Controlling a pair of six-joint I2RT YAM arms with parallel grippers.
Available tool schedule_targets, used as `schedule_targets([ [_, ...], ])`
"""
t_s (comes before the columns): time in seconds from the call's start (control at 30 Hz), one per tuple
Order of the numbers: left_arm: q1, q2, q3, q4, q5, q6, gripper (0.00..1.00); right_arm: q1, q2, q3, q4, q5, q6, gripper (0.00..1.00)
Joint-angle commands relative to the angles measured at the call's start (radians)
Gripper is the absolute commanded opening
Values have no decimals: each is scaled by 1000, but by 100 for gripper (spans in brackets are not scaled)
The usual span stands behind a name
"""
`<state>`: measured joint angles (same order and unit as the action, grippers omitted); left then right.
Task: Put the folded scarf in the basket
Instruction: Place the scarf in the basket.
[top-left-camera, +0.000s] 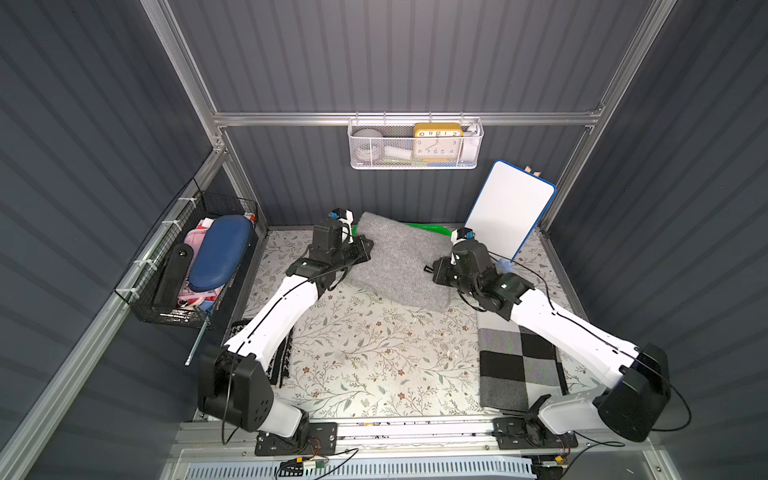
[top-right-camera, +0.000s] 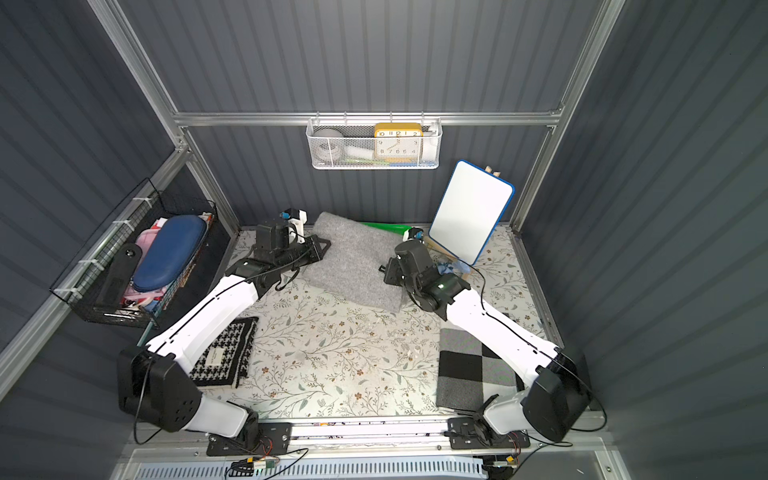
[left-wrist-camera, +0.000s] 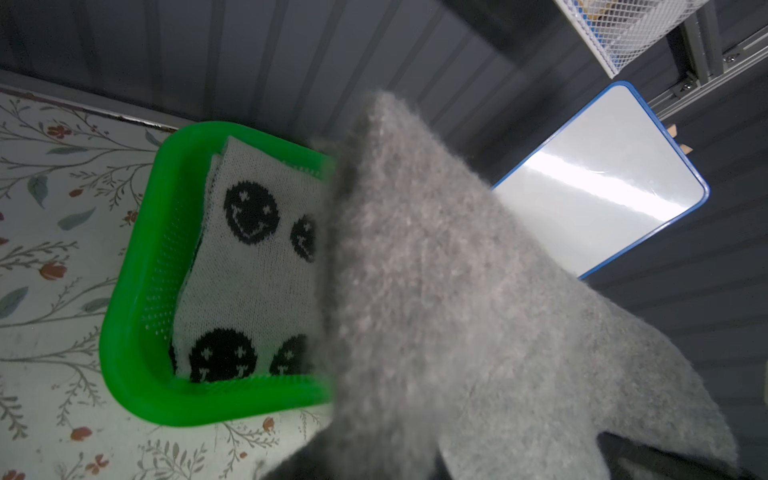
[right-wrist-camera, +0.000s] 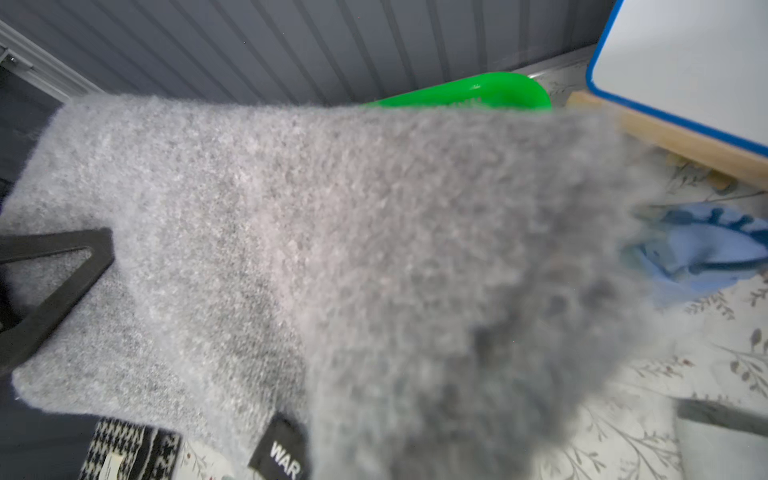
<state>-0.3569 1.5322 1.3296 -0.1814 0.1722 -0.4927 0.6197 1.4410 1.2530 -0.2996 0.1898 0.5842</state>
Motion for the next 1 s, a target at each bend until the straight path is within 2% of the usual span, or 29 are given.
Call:
schedule_targets([
  [0.0, 51, 74, 91, 48, 24, 46, 0, -43, 80, 78, -21, -18, -63, 0],
  [0.27, 72, 303, 307, 46, 25, 85, 0, -110, 284, 257, -20, -40, -110, 0],
  [0.67, 105, 571, 573, -7, 37, 89, 0, -153, 523, 473, -36, 8, -168, 0],
  [0.8, 104, 643, 627, -26, 51, 85, 0, -162, 585, 527, -44, 34, -175, 0],
  [0.97, 105, 689, 623, -34, 61, 72, 1, -171, 656, 598, -62, 50, -199, 2],
])
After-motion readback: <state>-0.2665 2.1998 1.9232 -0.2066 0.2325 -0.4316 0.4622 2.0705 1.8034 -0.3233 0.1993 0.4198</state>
